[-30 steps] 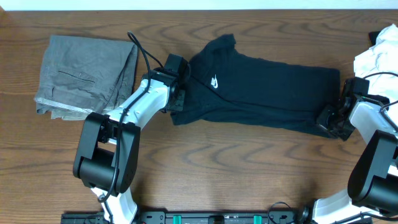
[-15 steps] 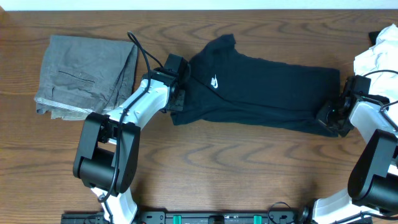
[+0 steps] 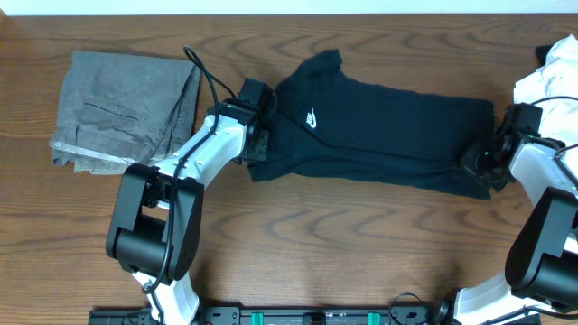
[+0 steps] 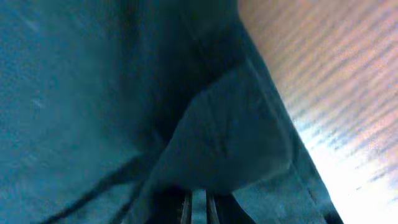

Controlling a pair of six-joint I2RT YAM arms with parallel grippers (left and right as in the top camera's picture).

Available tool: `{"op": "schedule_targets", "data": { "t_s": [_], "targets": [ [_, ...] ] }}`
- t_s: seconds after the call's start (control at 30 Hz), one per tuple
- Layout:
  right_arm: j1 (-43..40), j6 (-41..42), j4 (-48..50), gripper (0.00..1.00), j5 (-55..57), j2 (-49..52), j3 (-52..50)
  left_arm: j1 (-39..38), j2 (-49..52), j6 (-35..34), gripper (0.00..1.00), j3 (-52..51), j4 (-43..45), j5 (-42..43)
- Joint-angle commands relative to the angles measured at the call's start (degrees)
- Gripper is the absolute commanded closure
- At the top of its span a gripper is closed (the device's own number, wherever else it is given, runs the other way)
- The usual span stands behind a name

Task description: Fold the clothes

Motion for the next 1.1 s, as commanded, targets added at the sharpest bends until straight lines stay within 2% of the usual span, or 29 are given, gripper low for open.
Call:
{"op": "schedule_targets", "data": {
  "t_s": [0.0, 0.5, 0.67, 1.07],
  "targets": [
    [-0.24, 0.68, 1.18, 0.9, -0.55, 0.26, 2.05, 0.24, -1.07, -0.83, 0.83, -0.33, -0.28, -0.46],
    [-0.15, 0.63, 6.93, 0.85, 3.32, 0.61, 1.92, 0.24, -1.07, -0.81, 0.84, -0.33, 0.31, -0.46],
    [-0.15, 0.42, 8.31, 0.81, 3.28, 0.61, 1.88, 0.24, -1.07, -0.79, 0.84, -0.33, 0.33, -0.48],
    [-0.09, -1.95, 10.23, 0.81, 3.3, 4.61, 1.86, 0.24, -1.07, -0.81, 0.84, -0.31, 0.52, -0.48]
  ]
}}
